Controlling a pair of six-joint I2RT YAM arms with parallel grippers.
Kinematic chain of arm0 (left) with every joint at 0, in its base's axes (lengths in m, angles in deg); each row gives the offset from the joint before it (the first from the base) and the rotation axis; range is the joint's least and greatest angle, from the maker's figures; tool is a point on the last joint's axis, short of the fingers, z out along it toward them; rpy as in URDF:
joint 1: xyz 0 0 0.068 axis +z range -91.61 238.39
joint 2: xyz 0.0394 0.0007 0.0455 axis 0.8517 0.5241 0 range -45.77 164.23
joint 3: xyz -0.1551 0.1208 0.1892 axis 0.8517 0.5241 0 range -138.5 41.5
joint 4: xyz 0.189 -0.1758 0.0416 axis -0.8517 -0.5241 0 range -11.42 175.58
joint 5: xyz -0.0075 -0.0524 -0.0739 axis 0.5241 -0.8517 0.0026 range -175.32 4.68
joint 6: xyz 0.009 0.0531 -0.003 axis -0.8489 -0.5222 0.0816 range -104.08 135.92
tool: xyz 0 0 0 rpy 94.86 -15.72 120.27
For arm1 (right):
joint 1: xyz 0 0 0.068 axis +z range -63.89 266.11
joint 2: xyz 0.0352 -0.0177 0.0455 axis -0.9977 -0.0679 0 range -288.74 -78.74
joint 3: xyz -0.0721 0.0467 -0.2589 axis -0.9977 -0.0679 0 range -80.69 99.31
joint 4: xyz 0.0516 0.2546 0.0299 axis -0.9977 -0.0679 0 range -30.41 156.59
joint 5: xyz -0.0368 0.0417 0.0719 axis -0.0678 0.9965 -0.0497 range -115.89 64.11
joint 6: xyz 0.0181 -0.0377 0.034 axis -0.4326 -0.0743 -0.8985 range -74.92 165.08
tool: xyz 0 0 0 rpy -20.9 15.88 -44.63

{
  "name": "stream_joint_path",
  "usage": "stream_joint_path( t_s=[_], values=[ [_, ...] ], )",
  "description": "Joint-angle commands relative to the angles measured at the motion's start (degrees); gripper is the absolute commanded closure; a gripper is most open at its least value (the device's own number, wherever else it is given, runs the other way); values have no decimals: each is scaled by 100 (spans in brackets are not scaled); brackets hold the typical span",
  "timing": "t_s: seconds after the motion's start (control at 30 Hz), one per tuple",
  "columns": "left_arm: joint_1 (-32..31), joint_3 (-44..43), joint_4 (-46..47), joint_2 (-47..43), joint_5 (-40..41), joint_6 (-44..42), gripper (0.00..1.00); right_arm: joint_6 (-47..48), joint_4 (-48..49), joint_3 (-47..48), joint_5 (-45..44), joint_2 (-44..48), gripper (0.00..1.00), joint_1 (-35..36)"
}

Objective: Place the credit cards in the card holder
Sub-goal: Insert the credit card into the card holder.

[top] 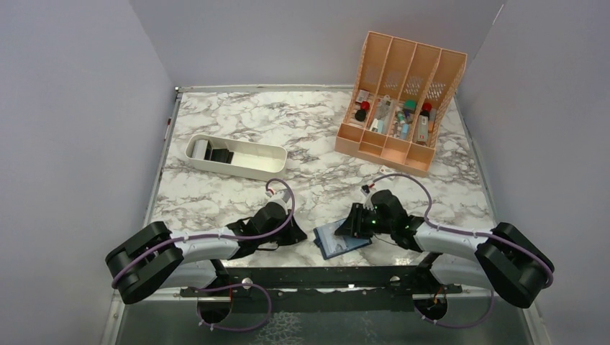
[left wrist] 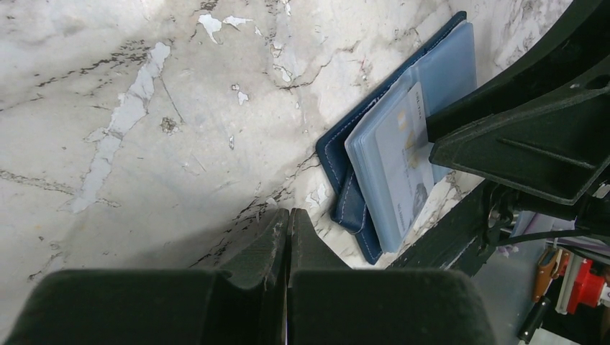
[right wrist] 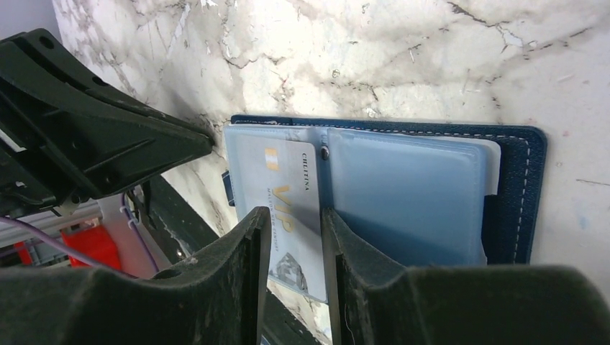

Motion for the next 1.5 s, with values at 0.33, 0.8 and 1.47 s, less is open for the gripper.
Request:
stream_joint_path(
  t_s=[0.33, 0.8, 1.47],
  values=[
    [-265, -238, -52, -390, -615, 132, 72, -241, 600, 118, 225, -694, 65, 85],
    [-350, -319, 186, 518, -495, -34, 67, 204, -711, 496, -274, -90, 59, 85],
    [-399, -284, 294, 515, -229, -66, 100, 201, -371, 656, -70, -489, 81, 313]
  ],
)
